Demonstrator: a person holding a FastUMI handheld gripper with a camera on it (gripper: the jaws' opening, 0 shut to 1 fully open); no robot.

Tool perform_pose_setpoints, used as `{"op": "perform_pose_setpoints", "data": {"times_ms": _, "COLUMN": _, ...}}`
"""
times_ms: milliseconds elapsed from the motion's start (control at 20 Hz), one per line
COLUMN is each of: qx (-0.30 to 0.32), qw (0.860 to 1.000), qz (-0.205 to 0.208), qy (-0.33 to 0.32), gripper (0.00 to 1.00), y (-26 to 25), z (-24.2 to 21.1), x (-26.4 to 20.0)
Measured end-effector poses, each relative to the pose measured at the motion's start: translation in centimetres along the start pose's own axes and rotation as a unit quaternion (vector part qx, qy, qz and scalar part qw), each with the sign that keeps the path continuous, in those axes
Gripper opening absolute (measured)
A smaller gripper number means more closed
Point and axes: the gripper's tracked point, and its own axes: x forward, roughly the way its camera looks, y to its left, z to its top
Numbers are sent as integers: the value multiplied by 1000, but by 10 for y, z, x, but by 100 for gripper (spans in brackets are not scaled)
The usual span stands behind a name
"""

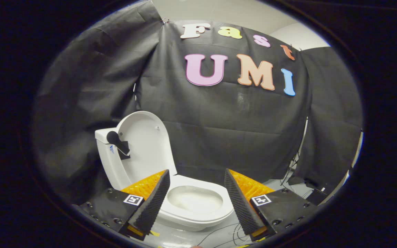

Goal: Open the toilet lid.

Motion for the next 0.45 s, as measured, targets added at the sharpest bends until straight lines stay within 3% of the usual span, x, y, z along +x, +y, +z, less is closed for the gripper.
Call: {"op": "perform_pose_setpoints", "data": {"times_ms": 450, "qx": 20, "qw": 1000, "qz": -17, "qy": 10, "gripper": 98, "y": -16, "z": -13, "x": -5}}
